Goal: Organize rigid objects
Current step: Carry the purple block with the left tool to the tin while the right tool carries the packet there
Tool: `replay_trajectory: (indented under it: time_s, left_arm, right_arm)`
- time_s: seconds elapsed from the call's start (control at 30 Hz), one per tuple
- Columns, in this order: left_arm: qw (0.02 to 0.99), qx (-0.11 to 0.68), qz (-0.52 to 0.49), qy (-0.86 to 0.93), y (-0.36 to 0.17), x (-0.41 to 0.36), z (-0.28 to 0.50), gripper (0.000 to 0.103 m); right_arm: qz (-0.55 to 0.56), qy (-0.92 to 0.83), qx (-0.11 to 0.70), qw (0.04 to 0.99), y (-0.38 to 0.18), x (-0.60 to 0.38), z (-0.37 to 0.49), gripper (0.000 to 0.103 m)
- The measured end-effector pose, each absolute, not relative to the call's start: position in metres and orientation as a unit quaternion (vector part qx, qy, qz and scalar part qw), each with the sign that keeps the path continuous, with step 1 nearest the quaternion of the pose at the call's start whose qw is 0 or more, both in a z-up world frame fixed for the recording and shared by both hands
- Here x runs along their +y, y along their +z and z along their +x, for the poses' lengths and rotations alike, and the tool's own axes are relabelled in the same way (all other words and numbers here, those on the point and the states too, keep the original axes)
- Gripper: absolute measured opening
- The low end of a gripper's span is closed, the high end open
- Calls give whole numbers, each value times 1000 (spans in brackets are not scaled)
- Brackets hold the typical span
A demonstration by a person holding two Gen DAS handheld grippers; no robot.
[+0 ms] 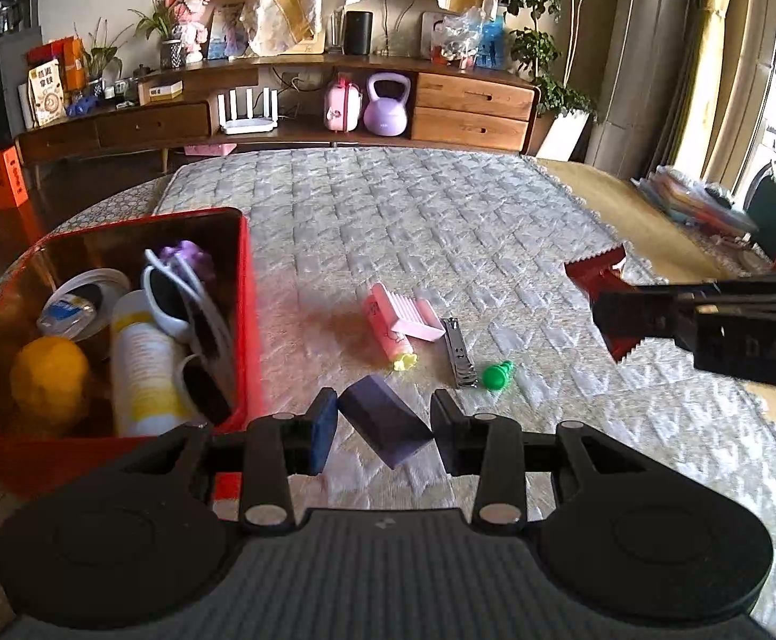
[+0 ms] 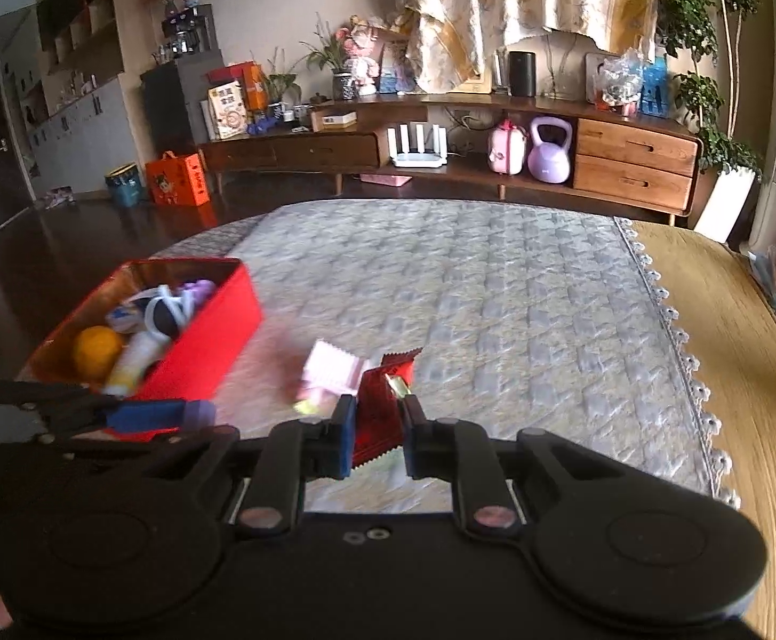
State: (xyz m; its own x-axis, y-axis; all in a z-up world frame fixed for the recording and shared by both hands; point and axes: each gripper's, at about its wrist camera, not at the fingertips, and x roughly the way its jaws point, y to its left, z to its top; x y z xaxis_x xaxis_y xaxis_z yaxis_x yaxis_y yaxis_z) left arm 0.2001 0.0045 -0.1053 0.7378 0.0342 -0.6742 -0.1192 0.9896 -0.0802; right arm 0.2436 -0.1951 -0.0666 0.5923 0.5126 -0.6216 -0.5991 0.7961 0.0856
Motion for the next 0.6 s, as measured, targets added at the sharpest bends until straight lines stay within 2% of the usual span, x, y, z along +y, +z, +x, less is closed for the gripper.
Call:
replay_trajectory:
  time_s: [0.6]
  left_arm:
    - [941,328,-75,44,-46,51,154,38]
  right_arm:
    - [-85,367,305,875,-24,-147,184,16]
